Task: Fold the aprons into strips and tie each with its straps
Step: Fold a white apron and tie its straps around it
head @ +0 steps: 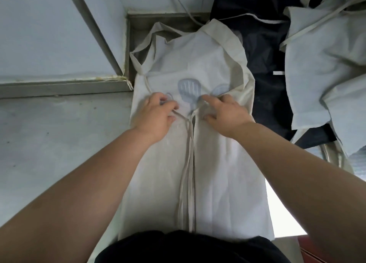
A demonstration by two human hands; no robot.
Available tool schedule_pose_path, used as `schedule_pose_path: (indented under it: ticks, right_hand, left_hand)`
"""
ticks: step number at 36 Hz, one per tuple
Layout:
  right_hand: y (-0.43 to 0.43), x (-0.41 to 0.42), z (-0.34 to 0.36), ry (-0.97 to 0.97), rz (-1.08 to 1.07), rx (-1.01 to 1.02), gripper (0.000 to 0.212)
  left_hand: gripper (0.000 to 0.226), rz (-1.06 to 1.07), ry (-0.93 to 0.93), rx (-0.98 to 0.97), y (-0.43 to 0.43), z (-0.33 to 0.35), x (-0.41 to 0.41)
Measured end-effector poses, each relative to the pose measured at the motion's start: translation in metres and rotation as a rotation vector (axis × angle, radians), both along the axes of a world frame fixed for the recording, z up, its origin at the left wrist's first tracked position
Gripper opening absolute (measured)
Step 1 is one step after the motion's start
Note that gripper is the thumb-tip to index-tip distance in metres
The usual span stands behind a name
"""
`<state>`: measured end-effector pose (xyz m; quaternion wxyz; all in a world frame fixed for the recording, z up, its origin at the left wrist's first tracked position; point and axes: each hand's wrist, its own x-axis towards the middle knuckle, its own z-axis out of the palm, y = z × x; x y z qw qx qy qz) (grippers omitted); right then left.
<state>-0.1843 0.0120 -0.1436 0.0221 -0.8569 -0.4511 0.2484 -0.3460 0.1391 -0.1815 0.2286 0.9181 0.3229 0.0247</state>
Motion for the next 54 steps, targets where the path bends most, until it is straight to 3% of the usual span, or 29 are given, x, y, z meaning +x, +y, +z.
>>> schedule_pose_path:
  ticks: [3, 7, 13, 16, 19, 22, 25, 27, 29, 31, 34, 36, 38, 43, 46, 48, 49, 51, 54]
  right_hand:
    - [0.002, 0.004, -0.004, 0.018, -0.029, -0.020, 0.042]
    - [0.005, 0.006, -0.008, 0.037, -0.091, 0.015, 0.037]
    - [0.000, -0.003, -0.003, 0.013, -0.112, 0.104, 0.052]
    - [-0.005, -0.011, -0.002, 0.017, -0.091, 0.113, 0.060]
    - [-0.014, -0.015, -0.004, 0.008, -0.005, 0.092, 0.060]
    - [-0.028, -0.022, -0.005, -0.021, 0.061, 0.099, 0.052]
    - [-0.039, -0.036, -0.006, -0.076, 0.121, 0.110, 0.035]
    - [-0.045, -0.049, -0.003, 0.048, 0.082, 0.120, 0.024]
    - [-0.052, -0.063, -0.001, 0.173, 0.046, 0.113, 0.032]
    - [-0.060, -0.072, 0.000, 0.190, 0.099, 0.107, 0.040]
    - [-0.067, -0.079, -0.002, 0.130, 0.260, -0.008, 0.060]
    - [-0.072, -0.087, -0.005, 0.067, 0.304, -0.046, 0.082]
    - [-0.074, -0.091, -0.008, 0.027, 0.291, -0.014, 0.086]
    - [-0.092, -0.104, -0.010, 0.064, 0.169, 0.110, 0.065]
    - [-0.109, -0.115, -0.008, 0.024, 0.108, 0.211, 0.043]
    - [-0.118, -0.124, -0.006, 0.158, 0.042, 0.217, 0.032]
    - [-0.121, -0.131, -0.003, 0.271, 0.000, 0.187, 0.030]
    - [-0.125, -0.145, 0.003, 0.378, -0.024, 0.079, 0.048]
    - [-0.124, -0.162, 0.001, 0.245, 0.021, -0.068, 0.044]
  left_hand:
    - [0.008, 0.051, 0.003, -0.092, 0.010, 0.000, 0.007]
    - [0.007, 0.106, 0.024, -0.112, 0.021, -0.001, 0.019]
    - [0.019, 0.290, -0.053, -0.101, 0.020, 0.003, 0.032]
    - [0.031, 0.311, -0.130, -0.111, 0.009, 0.007, 0.031]
    - [0.026, 0.273, -0.169, -0.088, -0.005, 0.004, 0.018]
    - [0.023, 0.122, -0.105, -0.014, -0.023, 0.002, -0.005]
    - [0.048, 0.075, 0.019, 0.083, -0.043, 0.008, -0.027]
    - [0.050, 0.071, 0.133, 0.170, -0.053, 0.010, -0.040]
    - [0.052, 0.091, 0.188, 0.189, -0.065, 0.013, -0.052]
    - [0.054, 0.148, 0.125, 0.143, -0.077, 0.012, -0.064]
    - [0.050, 0.324, -0.039, 0.004, -0.097, 0.014, -0.081]
    - [0.046, 0.399, -0.035, -0.030, -0.116, 0.015, -0.098]
    - [0.047, 0.372, 0.034, -0.006, -0.127, 0.013, -0.114]
    - [0.059, 0.362, 0.315, -0.050, -0.145, 0.008, -0.139]
    - [0.063, 0.386, 0.316, -0.104, -0.149, 0.009, -0.135]
    - [0.064, 0.409, 0.303, -0.148, -0.150, 0.008, -0.130]
    - [0.064, 0.410, 0.299, -0.163, -0.151, 0.007, -0.129]
    - [0.064, 0.406, 0.277, -0.182, -0.152, 0.006, -0.129]
    - [0.064, 0.378, 0.231, -0.223, -0.151, 0.006, -0.134]
